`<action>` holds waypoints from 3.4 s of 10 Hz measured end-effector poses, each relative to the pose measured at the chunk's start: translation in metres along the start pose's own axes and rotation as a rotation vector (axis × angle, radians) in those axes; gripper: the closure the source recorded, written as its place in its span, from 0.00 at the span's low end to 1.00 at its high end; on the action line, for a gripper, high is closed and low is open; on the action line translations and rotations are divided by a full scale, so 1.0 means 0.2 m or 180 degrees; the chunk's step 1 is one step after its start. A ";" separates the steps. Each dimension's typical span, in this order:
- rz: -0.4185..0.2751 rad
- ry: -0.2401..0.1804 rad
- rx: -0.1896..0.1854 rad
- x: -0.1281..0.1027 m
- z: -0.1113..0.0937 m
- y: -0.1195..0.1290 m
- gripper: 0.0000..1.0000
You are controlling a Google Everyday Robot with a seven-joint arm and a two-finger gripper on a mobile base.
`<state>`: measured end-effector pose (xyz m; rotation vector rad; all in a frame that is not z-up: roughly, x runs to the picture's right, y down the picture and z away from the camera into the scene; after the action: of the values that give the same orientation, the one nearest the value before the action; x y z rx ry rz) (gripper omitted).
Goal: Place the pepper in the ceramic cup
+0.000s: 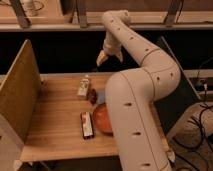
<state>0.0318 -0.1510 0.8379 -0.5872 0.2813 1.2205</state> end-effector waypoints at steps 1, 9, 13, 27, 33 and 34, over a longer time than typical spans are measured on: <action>-0.0013 0.0002 -0.0012 0.02 -0.01 0.01 0.20; 0.0074 0.0464 0.0109 0.34 0.10 0.01 0.20; 0.0175 0.0703 0.0332 0.51 0.08 -0.09 0.20; -0.0872 0.0907 -0.0173 0.32 0.38 0.54 0.20; -0.1097 0.0811 -0.0108 0.29 0.42 0.58 0.20; -0.1179 0.0806 -0.0087 0.29 0.43 0.62 0.20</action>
<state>-0.0734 -0.0291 0.8468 -0.7813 0.3512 0.7942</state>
